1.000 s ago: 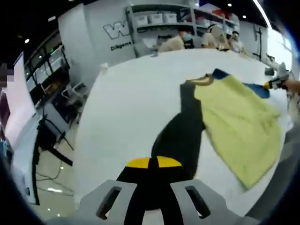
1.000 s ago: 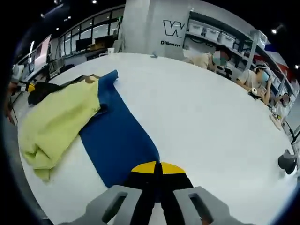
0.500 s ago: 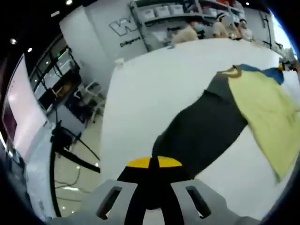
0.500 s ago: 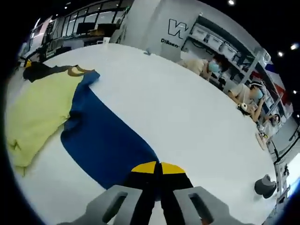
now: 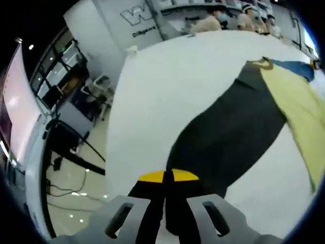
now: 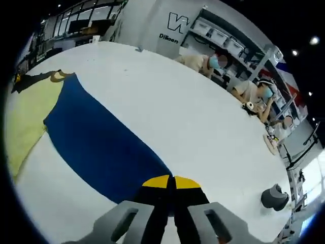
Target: Fold the garment on the visible template until the final outline fits inside the template.
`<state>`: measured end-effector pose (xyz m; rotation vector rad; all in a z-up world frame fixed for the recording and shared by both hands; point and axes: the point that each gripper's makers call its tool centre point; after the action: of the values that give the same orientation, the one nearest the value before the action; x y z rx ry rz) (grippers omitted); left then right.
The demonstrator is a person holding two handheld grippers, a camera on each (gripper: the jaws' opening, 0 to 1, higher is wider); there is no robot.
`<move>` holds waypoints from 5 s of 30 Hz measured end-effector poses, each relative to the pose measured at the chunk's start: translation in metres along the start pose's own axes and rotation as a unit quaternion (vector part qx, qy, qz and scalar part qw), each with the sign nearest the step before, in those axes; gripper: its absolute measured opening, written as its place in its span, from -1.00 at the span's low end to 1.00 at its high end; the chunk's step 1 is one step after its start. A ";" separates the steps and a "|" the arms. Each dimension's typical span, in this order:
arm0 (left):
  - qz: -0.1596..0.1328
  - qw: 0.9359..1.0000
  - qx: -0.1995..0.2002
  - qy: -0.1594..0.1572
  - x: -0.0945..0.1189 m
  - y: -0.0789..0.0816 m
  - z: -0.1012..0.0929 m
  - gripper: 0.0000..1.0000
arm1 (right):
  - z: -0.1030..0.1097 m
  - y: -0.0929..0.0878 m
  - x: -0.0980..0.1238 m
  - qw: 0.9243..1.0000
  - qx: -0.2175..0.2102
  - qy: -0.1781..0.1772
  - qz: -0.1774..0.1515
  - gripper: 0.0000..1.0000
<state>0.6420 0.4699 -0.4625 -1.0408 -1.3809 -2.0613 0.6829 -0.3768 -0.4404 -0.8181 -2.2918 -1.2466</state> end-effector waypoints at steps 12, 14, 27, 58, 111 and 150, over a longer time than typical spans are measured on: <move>0.015 0.999 0.012 0.037 0.004 -0.010 0.028 -0.42 | 0.008 0.009 -0.001 1.000 -0.016 0.010 -0.016 -1.00; 0.014 0.999 0.014 0.043 0.008 -0.012 0.033 -0.30 | 0.010 0.008 0.001 1.000 -0.020 0.011 -0.018 -0.98; -0.006 0.994 0.038 0.100 0.034 -0.009 0.049 -0.75 | 0.017 -0.015 0.013 0.999 -0.041 0.021 -0.005 -0.93; -0.061 0.991 0.084 -0.083 0.015 -0.025 -0.043 -0.90 | 0.066 -0.021 0.061 0.994 -0.066 0.074 -0.036 -0.92; -0.117 0.980 0.002 -0.163 0.086 -0.013 -0.109 0.20 | 0.189 -0.003 0.167 0.949 -0.021 0.286 -0.132 -0.55; -0.033 0.931 -0.106 -0.348 0.094 -0.053 -0.283 -0.36 | 0.278 -0.038 0.239 0.909 0.061 0.395 -0.120 -0.69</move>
<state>0.4510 0.2363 -0.4798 -1.9799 -1.5286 -2.0009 0.4595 -0.0842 -0.4665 0.0516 -1.7833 -1.2138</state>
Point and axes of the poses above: the point that each gripper's makers call its tool centre point, and the gripper's own axes: x roughly backward along the fingers, z roughly to its left, y roughly out of its top, and after that the axes turned 11 degrees about -y, right-handed
